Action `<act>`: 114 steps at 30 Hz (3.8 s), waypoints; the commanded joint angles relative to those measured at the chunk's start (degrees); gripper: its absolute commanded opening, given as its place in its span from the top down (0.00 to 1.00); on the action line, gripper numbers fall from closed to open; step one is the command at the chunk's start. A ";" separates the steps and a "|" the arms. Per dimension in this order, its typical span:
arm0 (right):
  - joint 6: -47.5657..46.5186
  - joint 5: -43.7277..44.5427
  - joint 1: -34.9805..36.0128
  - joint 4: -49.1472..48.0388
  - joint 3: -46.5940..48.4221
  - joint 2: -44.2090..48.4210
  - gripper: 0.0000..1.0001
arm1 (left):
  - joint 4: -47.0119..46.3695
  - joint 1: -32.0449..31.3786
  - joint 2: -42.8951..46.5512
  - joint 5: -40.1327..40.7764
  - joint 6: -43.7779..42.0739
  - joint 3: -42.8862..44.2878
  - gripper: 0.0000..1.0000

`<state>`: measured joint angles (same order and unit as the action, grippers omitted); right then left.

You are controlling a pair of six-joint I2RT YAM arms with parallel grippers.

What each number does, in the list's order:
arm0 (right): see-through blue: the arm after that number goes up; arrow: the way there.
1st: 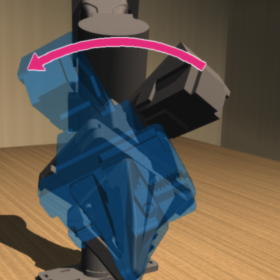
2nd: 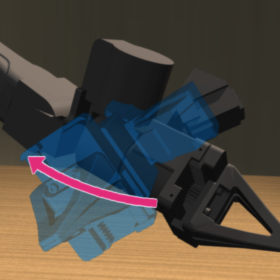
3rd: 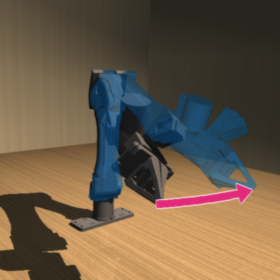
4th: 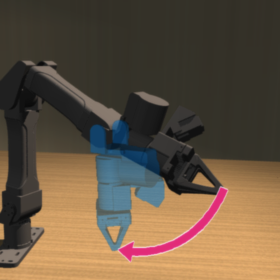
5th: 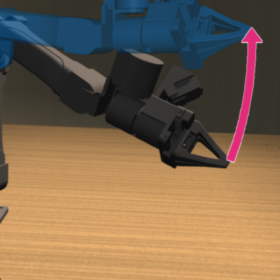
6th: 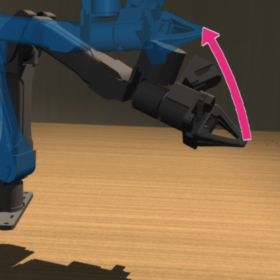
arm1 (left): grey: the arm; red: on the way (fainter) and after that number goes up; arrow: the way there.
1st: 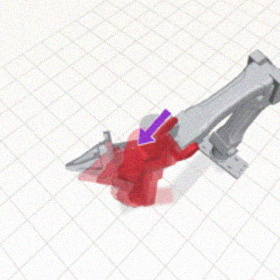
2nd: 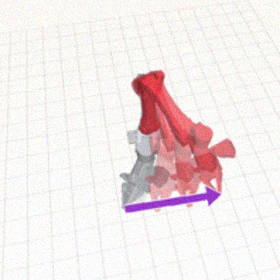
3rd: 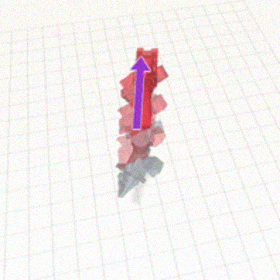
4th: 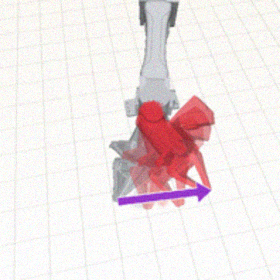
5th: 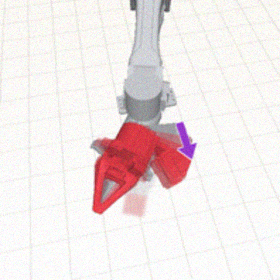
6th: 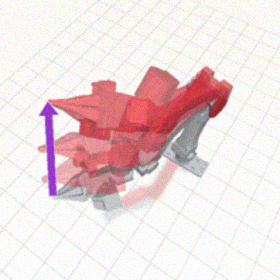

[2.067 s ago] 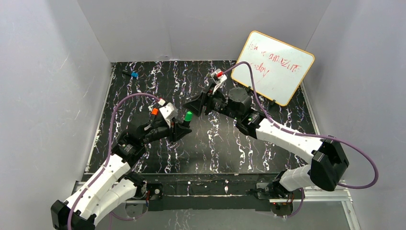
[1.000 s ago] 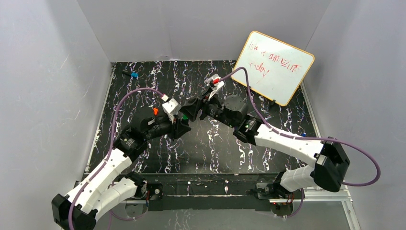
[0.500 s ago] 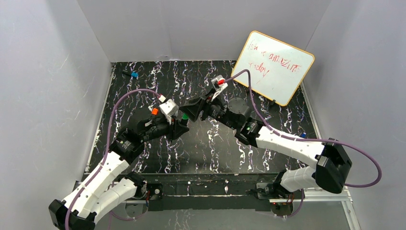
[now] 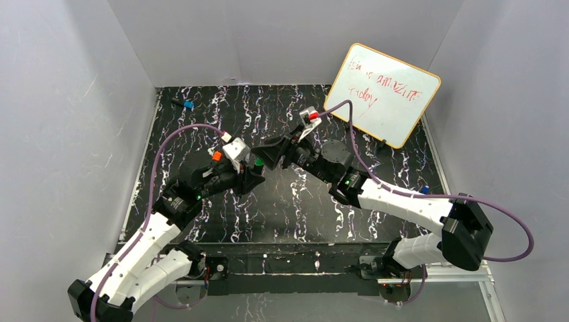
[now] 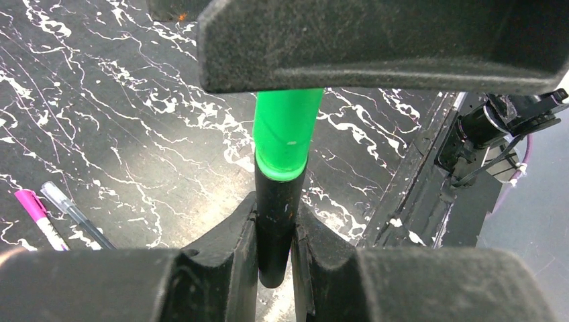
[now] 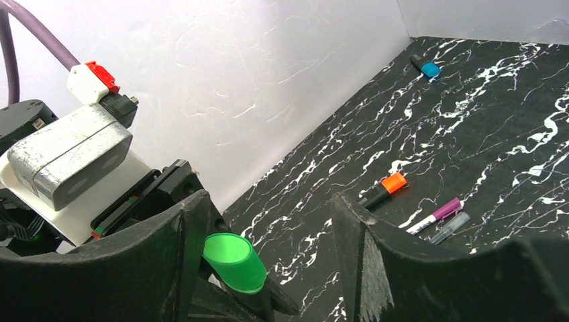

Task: Insert the pens into the pen caps
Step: Press the pen cap onto the pen.

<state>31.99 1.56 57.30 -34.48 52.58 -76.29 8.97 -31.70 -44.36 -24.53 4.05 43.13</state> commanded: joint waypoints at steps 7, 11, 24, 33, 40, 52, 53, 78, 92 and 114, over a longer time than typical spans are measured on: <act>-0.05 -8.41 2.37 9.79 -5.94 -2.88 0.27 | -19.18 1.03 3.49 7.48 1.06 5.47 1.00; 1.01 -9.12 2.37 8.41 -6.70 -3.01 0.27 | -20.07 1.03 4.02 7.90 0.78 4.98 1.00; 4.98 -13.25 2.35 5.23 -7.77 -5.63 0.27 | -22.71 1.02 5.41 9.11 0.60 4.25 1.00; 7.00 -13.90 3.12 3.30 -9.77 -6.80 0.27 | -22.64 1.01 4.98 9.28 -0.82 4.79 1.00; 8.43 -14.14 3.45 1.49 -11.81 -7.24 0.27 | -23.12 1.03 5.48 10.11 -1.37 4.92 1.00; 9.19 -14.48 5.35 -0.12 -12.73 -8.88 0.27 | -24.47 1.02 5.18 10.59 -2.09 5.28 1.00; 9.11 -14.34 5.37 -0.18 -12.76 -8.88 0.27 | -24.33 1.03 5.03 10.42 -2.09 5.37 1.00; -16.84 1.29 4.49 15.67 -1.37 12.08 0.25 | -13.08 1.03 7.37 6.29 -1.02 -4.33 1.00; -61.48 8.19 5.68 24.44 -1.94 16.97 0.24 | -1.11 1.01 -2.15 -10.57 -0.75 2.54 1.00; -87.36 -1.75 11.04 3.26 -15.89 20.85 0.23 | 5.59 0.95 -8.37 -20.19 -0.72 7.31 1.00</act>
<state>-49.21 -0.82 67.33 -21.87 36.49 -53.34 13.15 -30.70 -52.95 -40.99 3.62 48.71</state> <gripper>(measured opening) 0.767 0.170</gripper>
